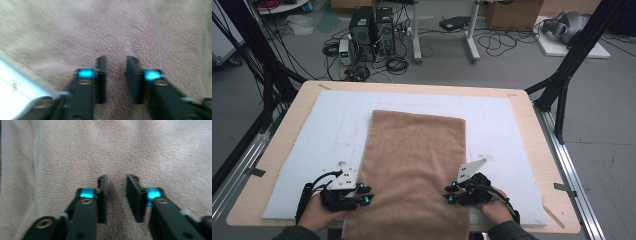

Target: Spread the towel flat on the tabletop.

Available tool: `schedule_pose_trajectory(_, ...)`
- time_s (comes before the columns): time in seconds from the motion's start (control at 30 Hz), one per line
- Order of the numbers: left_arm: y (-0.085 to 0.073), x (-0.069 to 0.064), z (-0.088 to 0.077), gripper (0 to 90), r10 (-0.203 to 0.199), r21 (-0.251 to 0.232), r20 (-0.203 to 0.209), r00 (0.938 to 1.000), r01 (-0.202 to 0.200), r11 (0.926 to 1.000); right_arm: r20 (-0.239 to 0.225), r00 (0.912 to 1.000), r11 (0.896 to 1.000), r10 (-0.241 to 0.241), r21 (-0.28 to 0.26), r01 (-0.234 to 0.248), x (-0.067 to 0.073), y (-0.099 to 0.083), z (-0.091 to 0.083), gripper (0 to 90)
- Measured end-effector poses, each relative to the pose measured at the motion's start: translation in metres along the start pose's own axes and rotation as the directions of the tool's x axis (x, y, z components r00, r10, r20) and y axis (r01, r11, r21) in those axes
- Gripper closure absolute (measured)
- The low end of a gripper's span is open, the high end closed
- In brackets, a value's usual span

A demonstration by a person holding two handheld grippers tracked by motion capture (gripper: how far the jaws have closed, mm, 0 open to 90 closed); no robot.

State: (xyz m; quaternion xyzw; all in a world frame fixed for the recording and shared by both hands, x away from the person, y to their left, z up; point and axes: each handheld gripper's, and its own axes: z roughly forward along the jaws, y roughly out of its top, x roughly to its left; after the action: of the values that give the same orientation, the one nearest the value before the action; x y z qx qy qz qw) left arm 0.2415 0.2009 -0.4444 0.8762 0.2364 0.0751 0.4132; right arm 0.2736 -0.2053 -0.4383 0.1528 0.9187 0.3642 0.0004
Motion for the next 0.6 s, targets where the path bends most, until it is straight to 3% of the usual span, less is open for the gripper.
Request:
schedule_pose_trajectory(0.07, -0.001, -0.002, -0.001, 85.8, -0.002, -0.005, -0.001, 1.0000, 0.002, 1.0000, -0.030, 0.9995, 1.000, -0.011, -0.008, 0.010, -0.002, 0.001, 0.001, 85.8)
schedule_pose_trajectory(0.17, -0.003, -0.009, -0.009, 86.4, 0.022, -0.009, -0.009, 0.9997, -0.022, 0.9997, -0.017, 0.9996, 1.000, -0.024, -0.006, 0.024, 0.003, 0.002, -0.002, 86.3)
schedule_pose_trajectory(0.27, -0.007, -0.019, -0.022, 86.4, 0.008, -0.025, 0.007, 0.9999, -0.008, 0.9997, -0.030, 0.9987, 0.999, -0.042, -0.023, 0.041, 0.015, 0.002, -0.009, 86.3)
schedule_pose_trajectory(0.4, -0.012, -0.036, -0.039, 85.9, 0.019, -0.031, 0.039, 0.9990, -0.018, 0.9994, -0.074, 0.9947, 0.997, -0.071, -0.034, 0.068, 0.036, -0.001, -0.016, 85.7)
schedule_pose_trajectory(0.43, -0.013, -0.039, -0.041, 84.7, 0.025, -0.036, 0.042, 0.9988, -0.023, 0.9991, -0.085, 0.9935, 0.997, -0.075, -0.034, 0.073, 0.041, -0.001, -0.018, 84.9)
schedule_pose_trajectory(0.5, -0.011, -0.039, -0.043, 73.3, 0.029, -0.045, 0.024, 0.9993, -0.028, 0.9986, -0.086, 0.9917, 0.994, -0.095, -0.057, 0.090, 0.045, 0.000, -0.023, 76.0)
schedule_pose_trajectory(0.6, -0.005, -0.027, -0.039, 66.0, 0.020, -0.067, -0.011, 0.9997, -0.021, 0.9975, -0.023, 0.9980, 0.996, -0.060, -0.061, 0.058, 0.034, 0.003, -0.027, 69.0)
